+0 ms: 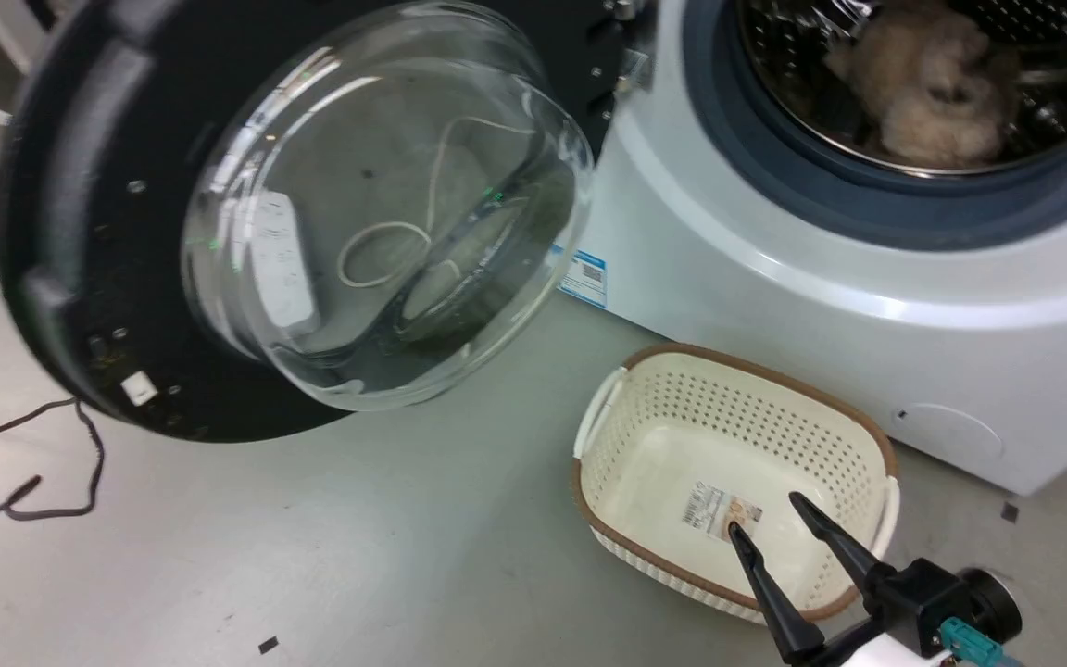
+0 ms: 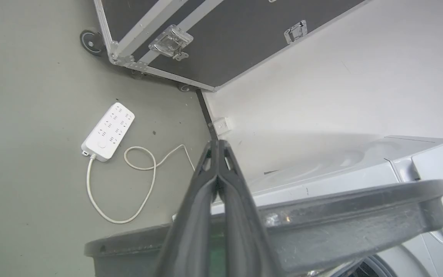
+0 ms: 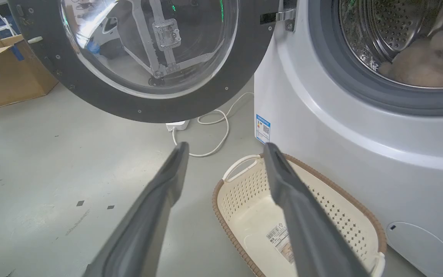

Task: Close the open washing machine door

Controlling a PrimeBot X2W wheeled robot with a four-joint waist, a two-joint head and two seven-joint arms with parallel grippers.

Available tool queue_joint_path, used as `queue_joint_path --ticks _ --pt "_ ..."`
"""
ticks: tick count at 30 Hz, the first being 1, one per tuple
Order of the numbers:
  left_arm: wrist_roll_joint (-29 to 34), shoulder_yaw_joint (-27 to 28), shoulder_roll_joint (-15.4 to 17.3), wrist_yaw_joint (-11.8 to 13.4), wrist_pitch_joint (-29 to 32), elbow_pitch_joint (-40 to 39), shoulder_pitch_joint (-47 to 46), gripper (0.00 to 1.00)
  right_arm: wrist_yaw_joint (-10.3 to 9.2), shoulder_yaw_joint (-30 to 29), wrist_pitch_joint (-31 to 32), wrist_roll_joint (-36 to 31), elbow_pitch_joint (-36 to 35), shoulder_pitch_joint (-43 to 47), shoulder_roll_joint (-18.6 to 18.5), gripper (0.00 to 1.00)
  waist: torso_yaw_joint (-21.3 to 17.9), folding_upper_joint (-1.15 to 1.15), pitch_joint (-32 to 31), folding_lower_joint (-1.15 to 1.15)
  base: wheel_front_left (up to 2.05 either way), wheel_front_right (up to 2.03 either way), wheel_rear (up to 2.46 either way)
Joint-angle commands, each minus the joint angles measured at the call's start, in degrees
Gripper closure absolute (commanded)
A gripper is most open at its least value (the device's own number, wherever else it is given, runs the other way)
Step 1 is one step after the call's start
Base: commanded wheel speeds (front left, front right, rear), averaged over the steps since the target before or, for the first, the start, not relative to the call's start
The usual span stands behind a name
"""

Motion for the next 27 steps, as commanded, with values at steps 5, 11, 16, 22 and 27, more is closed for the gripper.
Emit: queue_joint_path --ticks 5,11,16,22,27 --pt "-2.4 -0.6 2.5 -0.8 6.6 5.6 -2.2 1.00 0.05 0.4 0.0 0.8 0.1 -1.4 -0.6 0.00 -2.3 0.00 0.9 -0.01 0.00 0.00 0.00" --pt "-7.2 -0.4 3.2 -3.5 15.2 6.0 0.4 1.00 0.05 0.2 -0.1 1.2 1.1 -0.9 0.0 0.00 -3.1 0.00 -0.3 -0.01 0.00 0.00 0.00" --pt "-13.9 -0.2 -0.1 -4.7 25.4 -0.5 7.0 1.00 0.05 -1.5 -0.2 1.2 2.4 -0.2 1.5 0.00 -3.1 0.00 -3.9 -0.01 0.00 0.00 0.00" --pt "-16.9 -2.6 -6.8 -4.1 32.1 -11.4 16.1 1.00 0.05 -5.5 -0.3 -0.2 3.3 0.9 3.6 0.00 -3.1 0.00 -8.0 -0.01 0.00 0.00 0.00" --pt "-20.0 -6.3 -15.8 -2.8 35.2 -25.0 28.5 1.00 0.05 -12.4 -0.3 -2.2 3.4 2.1 6.3 0.00 -5.6 0.00 -10.4 -0.01 0.00 0.00 0.00"
